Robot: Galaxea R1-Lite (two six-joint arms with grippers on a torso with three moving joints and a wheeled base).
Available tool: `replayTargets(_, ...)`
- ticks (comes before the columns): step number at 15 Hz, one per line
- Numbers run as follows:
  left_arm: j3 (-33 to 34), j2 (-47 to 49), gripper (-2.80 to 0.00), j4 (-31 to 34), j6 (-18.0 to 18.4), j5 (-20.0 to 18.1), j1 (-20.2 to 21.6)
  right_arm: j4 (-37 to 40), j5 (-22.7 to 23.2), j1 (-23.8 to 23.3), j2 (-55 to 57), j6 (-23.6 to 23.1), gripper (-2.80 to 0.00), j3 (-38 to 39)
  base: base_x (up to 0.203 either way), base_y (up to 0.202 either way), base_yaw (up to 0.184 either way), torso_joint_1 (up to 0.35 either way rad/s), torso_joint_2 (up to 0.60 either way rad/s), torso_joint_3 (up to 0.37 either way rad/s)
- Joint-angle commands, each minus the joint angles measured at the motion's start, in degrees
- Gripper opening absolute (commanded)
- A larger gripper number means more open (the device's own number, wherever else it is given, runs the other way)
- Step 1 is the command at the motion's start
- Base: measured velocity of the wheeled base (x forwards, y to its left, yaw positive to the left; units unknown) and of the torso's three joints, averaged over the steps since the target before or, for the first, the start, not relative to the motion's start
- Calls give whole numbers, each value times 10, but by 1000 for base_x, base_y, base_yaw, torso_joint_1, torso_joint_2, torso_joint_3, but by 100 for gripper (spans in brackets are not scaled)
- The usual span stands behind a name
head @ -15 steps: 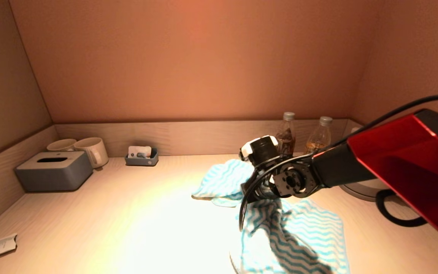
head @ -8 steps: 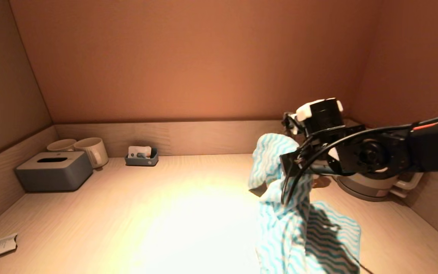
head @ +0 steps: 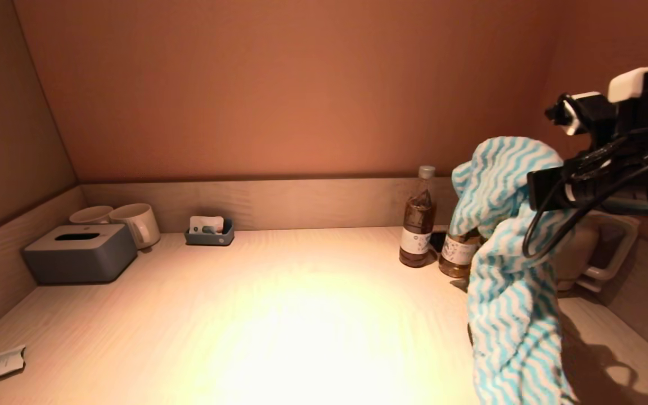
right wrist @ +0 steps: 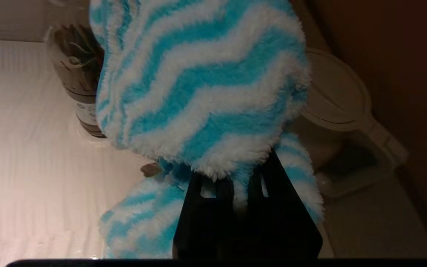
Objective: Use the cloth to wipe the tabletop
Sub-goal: Place the tablecloth
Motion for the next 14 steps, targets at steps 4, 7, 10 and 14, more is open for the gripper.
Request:
replayTargets(4,0,0,-280,0,0,0,0,-7,44,-92,-21,-12,-280,2,0,0,0,0,0,0)
replayTargets(7,0,0,-280,0,0,0,0,-40,75,-139,-16,-15,-280,-8,0,0,0,0,0,0)
replayTargets(10,0,0,-280,0,0,-1,0,-41,84,-173,-10,-14,-280,-36,0,0,0,0,0,0)
replayTargets(14,0,0,-280,0,0,-1,0,-50,133,-253,-10,-15,-280,4,0,0,0,0,0,0)
